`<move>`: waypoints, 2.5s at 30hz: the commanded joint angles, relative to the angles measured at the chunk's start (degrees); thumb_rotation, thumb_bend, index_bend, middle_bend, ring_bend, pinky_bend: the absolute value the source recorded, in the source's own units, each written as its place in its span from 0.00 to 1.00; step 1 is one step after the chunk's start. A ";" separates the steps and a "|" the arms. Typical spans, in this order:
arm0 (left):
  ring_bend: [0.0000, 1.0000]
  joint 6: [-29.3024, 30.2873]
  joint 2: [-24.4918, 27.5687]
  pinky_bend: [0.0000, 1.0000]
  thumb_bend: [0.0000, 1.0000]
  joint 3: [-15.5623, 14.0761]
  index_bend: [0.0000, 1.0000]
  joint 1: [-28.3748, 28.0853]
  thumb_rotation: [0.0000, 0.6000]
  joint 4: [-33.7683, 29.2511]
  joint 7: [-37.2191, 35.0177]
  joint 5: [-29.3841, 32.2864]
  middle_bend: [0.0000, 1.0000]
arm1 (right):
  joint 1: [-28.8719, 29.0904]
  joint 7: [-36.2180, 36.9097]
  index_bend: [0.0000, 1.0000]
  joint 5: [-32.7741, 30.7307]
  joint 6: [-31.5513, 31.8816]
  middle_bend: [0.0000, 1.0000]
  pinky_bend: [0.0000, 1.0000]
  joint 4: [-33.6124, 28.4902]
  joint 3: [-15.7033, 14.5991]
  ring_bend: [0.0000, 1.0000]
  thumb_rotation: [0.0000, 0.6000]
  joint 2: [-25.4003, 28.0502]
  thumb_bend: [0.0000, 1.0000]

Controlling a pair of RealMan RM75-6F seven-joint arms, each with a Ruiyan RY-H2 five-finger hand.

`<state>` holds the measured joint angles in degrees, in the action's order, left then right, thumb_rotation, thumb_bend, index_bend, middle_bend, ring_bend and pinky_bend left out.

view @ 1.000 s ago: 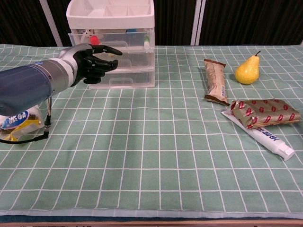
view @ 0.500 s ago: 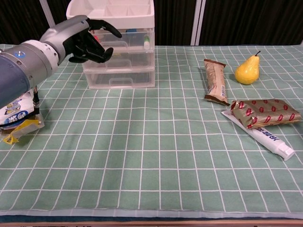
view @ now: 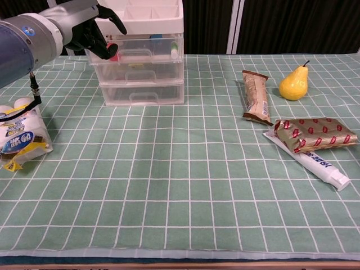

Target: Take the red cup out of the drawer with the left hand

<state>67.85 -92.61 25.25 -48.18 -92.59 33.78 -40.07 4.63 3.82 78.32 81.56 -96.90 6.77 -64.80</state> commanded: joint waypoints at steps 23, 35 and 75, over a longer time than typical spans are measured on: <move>1.00 1.54 3.83 1.00 0.50 1.31 0.42 -2.53 1.00 -4.33 4.56 13.20 1.00 | -0.06 0.12 0.00 -0.01 -0.01 0.00 0.23 -0.32 -0.04 0.00 1.00 0.12 0.07; 1.00 1.07 7.62 1.00 0.50 -0.73 0.43 -1.09 1.00 -10.86 3.19 13.57 1.00 | -0.10 0.24 0.00 0.04 0.10 0.00 0.23 -0.35 -0.01 0.00 1.00 0.12 0.07; 1.00 -3.03 19.25 1.00 0.19 -4.26 0.44 -9.79 1.00 -15.17 14.80 12.79 1.00 | -0.14 0.60 0.00 -0.05 0.15 0.00 0.23 -0.41 0.10 0.00 1.00 0.20 0.07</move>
<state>66.11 -74.87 21.22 -56.15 -109.03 46.33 -28.76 4.48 4.42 78.27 81.71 -97.31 6.87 -64.60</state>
